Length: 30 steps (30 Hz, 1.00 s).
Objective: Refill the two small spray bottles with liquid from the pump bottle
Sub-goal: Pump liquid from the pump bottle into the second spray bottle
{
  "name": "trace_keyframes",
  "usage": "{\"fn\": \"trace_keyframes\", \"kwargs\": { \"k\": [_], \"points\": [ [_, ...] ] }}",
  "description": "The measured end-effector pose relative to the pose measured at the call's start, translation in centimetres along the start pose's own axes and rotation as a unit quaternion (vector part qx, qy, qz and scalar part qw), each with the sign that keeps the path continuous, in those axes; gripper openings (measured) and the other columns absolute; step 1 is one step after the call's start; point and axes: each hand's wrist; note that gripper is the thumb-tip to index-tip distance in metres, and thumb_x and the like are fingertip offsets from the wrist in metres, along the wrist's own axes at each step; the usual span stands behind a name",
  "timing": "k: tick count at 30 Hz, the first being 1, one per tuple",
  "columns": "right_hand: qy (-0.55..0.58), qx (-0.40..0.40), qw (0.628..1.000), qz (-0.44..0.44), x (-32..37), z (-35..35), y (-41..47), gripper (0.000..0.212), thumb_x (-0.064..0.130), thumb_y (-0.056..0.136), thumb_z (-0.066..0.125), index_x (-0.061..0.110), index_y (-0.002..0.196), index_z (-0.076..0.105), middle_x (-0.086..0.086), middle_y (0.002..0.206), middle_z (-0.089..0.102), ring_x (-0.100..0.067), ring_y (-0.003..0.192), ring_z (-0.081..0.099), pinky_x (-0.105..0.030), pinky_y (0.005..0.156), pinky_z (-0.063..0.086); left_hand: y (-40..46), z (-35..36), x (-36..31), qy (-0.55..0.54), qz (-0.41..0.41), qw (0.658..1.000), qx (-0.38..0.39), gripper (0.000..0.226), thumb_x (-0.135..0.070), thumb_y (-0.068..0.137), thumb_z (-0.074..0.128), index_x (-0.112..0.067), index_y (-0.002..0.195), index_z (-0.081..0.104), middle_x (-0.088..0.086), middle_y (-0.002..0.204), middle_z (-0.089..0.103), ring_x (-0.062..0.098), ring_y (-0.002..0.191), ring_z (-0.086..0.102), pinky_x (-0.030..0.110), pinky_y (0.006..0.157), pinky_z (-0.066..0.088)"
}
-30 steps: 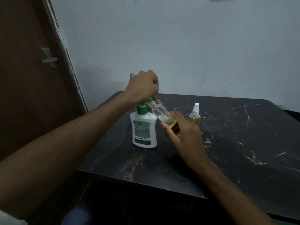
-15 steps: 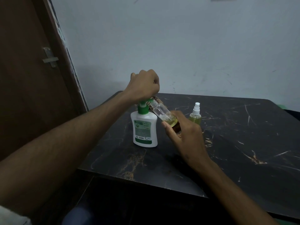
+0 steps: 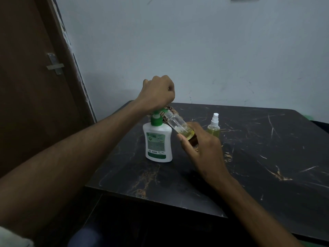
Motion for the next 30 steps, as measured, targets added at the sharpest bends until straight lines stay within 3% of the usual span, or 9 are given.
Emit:
{"fn": "trace_keyframes", "kwargs": {
  "k": [17, 30],
  "points": [
    [-0.002, 0.012, 1.0, -0.001, -0.08, 0.24, 0.02, 0.033, 0.046, 0.103, 0.055, 0.025, 0.127, 0.059, 0.009, 0.097, 0.069, -0.004, 0.079, 0.065, -0.031, 0.069, 0.057, -0.54, 0.13, -0.03, -0.01, 0.001, 1.0, 0.003, 0.023, -0.007, 0.087, 0.058, -0.016, 0.085, 0.079, -0.003, 0.09, 0.077, 0.021, 0.09, 0.068, 0.046, 0.101, 0.037],
    [-0.007, 0.005, 1.0, -0.012, -0.12, 0.23, 0.01, 0.029, 0.043, 0.103, 0.058, 0.026, 0.126, 0.059, 0.017, 0.095, 0.062, 0.001, 0.079, 0.062, -0.017, 0.069, 0.051, -0.64, -0.06, -0.03, -0.009, 0.004, 1.0, -0.006, 0.023, -0.008, 0.087, 0.058, -0.016, 0.085, 0.08, -0.004, 0.088, 0.077, 0.022, 0.091, 0.068, 0.045, 0.1, 0.036]
  ]
}}
Point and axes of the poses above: each hand's wrist, its own y-axis towards the middle knuckle, its own z-axis out of the palm, x = y × z
